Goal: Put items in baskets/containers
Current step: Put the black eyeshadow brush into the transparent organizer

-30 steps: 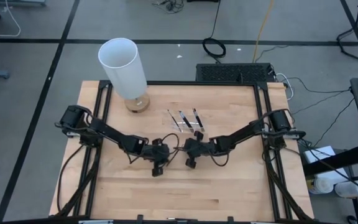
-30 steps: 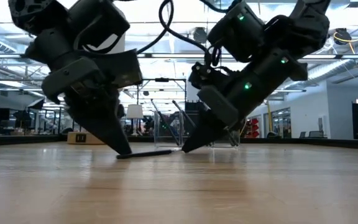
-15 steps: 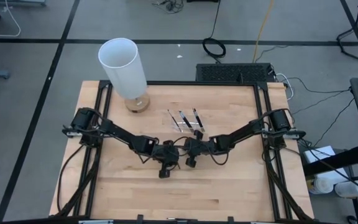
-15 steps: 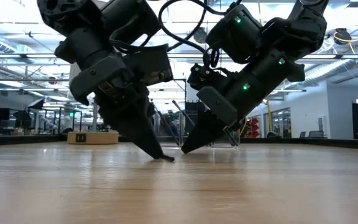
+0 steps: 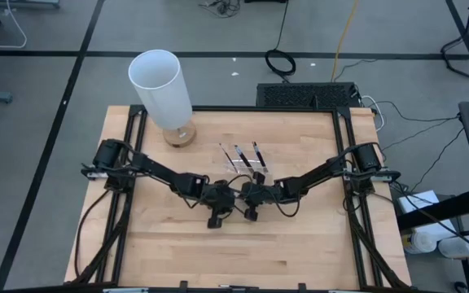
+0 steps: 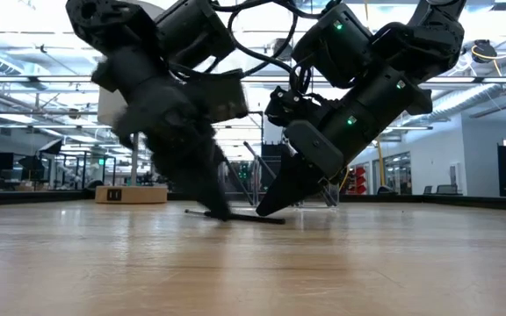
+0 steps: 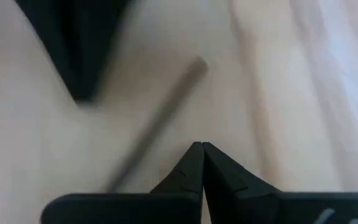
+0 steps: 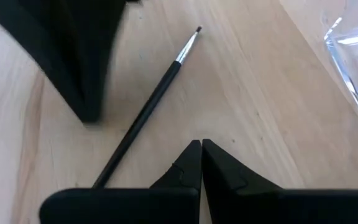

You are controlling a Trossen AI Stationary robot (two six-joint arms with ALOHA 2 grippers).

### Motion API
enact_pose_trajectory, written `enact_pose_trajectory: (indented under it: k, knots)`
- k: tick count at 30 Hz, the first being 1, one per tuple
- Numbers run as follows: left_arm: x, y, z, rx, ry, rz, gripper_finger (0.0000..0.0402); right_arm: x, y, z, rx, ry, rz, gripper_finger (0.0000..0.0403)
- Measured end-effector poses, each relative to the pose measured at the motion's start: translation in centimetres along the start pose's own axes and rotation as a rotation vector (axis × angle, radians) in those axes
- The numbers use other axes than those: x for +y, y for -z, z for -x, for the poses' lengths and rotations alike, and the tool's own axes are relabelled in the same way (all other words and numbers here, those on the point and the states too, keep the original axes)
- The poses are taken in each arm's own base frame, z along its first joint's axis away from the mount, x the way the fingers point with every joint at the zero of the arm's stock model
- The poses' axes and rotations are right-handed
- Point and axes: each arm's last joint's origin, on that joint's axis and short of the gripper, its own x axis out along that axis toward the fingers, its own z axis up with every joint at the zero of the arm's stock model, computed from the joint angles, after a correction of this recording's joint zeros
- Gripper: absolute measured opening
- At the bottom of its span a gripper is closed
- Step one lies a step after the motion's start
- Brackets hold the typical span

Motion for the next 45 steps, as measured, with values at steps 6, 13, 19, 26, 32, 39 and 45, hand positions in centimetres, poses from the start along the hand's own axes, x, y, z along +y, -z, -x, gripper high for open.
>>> enact_pose_trajectory:
  k: [6,13,19,26,32,39,45]
  knots:
    - [-2.5,-1.0,4.7,-0.021,0.031,-0.067,0.0017,0.0,0.0,0.0,0.003,-0.003,0.052,0.0]
    - [-6.6,-0.6,14.8,-0.357,-0.066,-0.267,0.0008,0.4,-0.5,0.6,-0.019,-0.023,0.09,0.0]
    - [-7.5,3.6,20.2,-0.686,-0.032,-0.385,0.0005,0.1,-2.7,2.9,-0.115,0.066,0.081,0.0001]
    - [-5.4,8.0,20.5,-0.773,-0.134,-0.333,0.0014,-0.3,-7.4,8.5,-0.151,0.037,-0.035,0.0023]
    - [-4.5,9.4,20.3,-0.767,-0.179,-0.355,0.0026,1.4,-13.6,11.5,-0.149,0.035,0.003,0.0056]
    - [-4.3,9.5,20.2,-0.748,-0.191,-0.357,0.0012,4.5,-16.0,6.2,0.033,0.042,-0.009,0.0143]
    - [-4.3,9.6,20.1,-0.743,-0.193,-0.361,0.0009,6.2,-14.9,1.1,0.167,-0.06,-0.07,0.0181]
